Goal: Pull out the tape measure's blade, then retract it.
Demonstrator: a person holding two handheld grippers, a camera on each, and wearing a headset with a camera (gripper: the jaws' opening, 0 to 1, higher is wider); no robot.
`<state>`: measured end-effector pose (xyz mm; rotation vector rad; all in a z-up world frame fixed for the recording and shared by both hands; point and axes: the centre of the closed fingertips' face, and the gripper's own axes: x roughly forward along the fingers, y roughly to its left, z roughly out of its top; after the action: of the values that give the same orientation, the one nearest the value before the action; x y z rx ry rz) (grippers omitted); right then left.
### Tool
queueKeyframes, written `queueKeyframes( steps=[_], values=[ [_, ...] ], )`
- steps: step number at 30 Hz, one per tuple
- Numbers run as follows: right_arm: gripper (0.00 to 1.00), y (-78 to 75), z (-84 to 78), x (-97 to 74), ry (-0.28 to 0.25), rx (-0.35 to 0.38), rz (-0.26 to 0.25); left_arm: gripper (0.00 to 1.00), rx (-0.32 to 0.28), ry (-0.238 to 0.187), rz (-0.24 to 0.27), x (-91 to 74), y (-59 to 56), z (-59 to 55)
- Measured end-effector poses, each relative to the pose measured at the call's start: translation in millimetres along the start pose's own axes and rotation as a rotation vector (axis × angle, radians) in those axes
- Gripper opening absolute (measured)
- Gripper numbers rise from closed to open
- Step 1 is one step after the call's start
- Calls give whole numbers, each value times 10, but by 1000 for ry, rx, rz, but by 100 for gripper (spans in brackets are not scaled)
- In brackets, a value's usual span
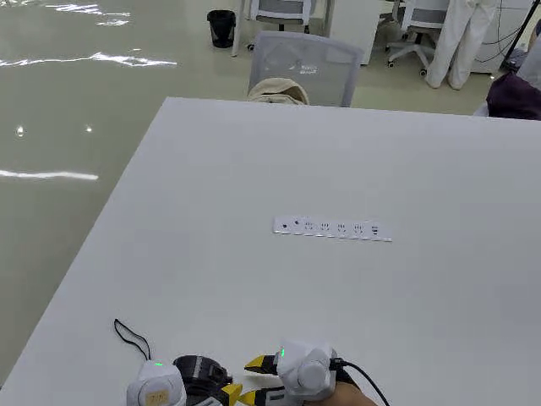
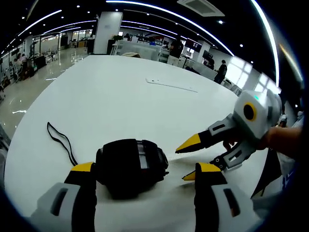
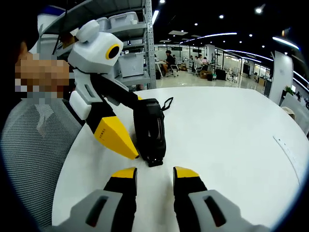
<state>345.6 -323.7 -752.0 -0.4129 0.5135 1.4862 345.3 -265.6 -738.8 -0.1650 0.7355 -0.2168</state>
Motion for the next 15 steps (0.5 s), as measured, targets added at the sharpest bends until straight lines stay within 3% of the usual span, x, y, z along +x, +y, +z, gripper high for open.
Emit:
queueKeyframes(
  steps=[3,6,15],
  values=[
    [31,3,-13,-65,-2,20,-19,83,28,13,-15,-25,-17,-14],
    [34,10,-7,-135,-18,41,-41,83,93,24,-34,-47,-51,-24],
    [40,44,-9,-372,-38,75,-94,88,169,32,-99,-113,-89,-42]
  ],
)
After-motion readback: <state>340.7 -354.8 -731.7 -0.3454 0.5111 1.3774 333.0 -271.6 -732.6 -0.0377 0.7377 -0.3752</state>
